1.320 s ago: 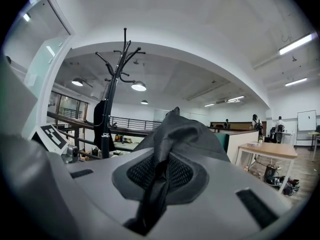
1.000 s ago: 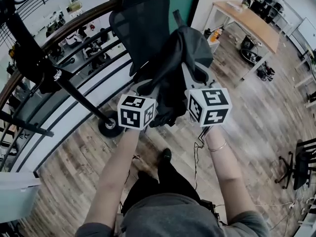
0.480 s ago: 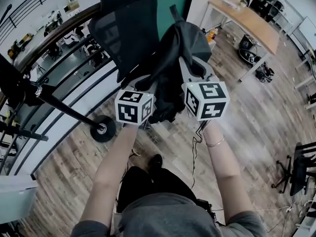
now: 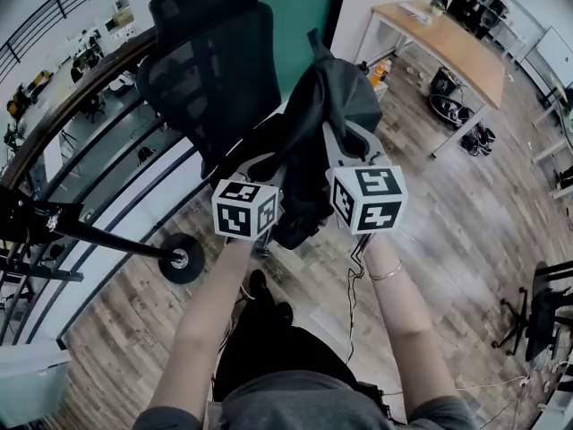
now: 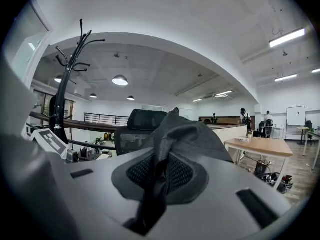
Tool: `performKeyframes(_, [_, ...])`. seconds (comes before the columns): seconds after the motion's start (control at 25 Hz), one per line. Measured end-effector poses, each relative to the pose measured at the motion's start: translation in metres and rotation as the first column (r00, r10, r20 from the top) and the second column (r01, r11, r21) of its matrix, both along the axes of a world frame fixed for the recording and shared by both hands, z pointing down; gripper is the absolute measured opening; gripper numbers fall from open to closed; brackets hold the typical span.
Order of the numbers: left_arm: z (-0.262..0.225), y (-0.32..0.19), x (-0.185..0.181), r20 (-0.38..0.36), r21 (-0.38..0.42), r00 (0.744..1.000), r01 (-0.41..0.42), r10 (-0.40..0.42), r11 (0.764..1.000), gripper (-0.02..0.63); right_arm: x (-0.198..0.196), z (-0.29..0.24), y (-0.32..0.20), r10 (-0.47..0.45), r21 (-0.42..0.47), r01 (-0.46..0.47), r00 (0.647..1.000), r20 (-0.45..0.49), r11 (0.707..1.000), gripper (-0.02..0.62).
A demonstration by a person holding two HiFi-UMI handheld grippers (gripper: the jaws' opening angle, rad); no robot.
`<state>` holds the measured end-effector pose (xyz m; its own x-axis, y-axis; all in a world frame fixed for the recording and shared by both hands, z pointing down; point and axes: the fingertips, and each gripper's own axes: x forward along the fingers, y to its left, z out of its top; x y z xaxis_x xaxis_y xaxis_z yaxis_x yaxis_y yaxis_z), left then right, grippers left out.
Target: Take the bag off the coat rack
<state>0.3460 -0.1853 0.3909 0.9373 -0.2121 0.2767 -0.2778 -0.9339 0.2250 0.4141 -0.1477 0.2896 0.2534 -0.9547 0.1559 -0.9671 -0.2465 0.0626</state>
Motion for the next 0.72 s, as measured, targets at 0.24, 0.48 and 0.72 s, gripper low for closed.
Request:
performKeyframes(0.24, [0.033, -0.044, 0.034, 0.019, -0.04, 0.999, -0.032, 0.033, 0.999, 0.064, 0.034, 0.035, -0.043, 0.059, -0.025, -0.058, 0.997, 0.044, 0.998, 0.043])
performKeyframes(0.48, [0.078, -0.087, 0.061, 0.039, -0.091, 0.996, -0.071, 0.074, 0.993, 0.064, 0.061, 0.08, -0.086, 0.103, -0.067, -0.098, 0.991, 0.087, 0.993, 0.043])
performKeyframes(0.72, [0.127, -0.125, 0.084, 0.07, -0.134, 0.991, -0.103, 0.113, 0.986, 0.064, 0.084, 0.129, -0.125, 0.146, -0.124, -0.13, 0.98, 0.132, 0.984, 0.043])
